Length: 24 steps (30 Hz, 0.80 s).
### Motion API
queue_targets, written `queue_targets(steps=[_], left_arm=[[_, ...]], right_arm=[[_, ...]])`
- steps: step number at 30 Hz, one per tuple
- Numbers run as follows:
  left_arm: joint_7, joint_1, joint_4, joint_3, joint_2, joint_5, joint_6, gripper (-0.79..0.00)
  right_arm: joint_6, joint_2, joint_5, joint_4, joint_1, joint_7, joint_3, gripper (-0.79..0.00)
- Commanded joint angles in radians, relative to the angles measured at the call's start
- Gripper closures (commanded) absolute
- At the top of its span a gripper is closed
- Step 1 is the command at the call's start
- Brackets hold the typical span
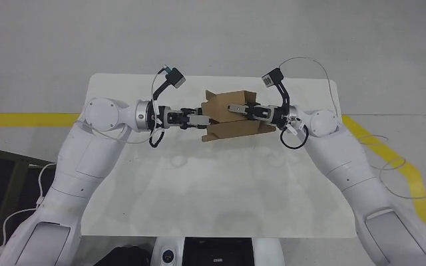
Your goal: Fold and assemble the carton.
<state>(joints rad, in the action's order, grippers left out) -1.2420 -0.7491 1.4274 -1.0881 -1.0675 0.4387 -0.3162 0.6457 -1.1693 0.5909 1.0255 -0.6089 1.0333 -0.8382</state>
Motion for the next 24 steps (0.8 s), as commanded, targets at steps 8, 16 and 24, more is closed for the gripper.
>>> queue_targets(steps=[8, 16, 24], left_arm=[[-0.006, -0.002, 0.009, 0.021, -0.004, 0.006, 0.009, -0.785], [-0.01, -0.008, 0.016, 0.031, -0.006, 0.014, 0.018, -0.785], [-0.015, -0.005, 0.022, 0.057, -0.013, 0.031, 0.021, -0.785]], right_arm=[[-0.003, -0.006, -0.053, 0.007, -0.013, -0.087, -0.026, 0.0], [0.001, -0.009, -0.084, 0.017, -0.021, -0.127, -0.053, 0.0], [0.003, -0.014, -0.115, 0.033, -0.033, -0.164, -0.069, 0.0]])
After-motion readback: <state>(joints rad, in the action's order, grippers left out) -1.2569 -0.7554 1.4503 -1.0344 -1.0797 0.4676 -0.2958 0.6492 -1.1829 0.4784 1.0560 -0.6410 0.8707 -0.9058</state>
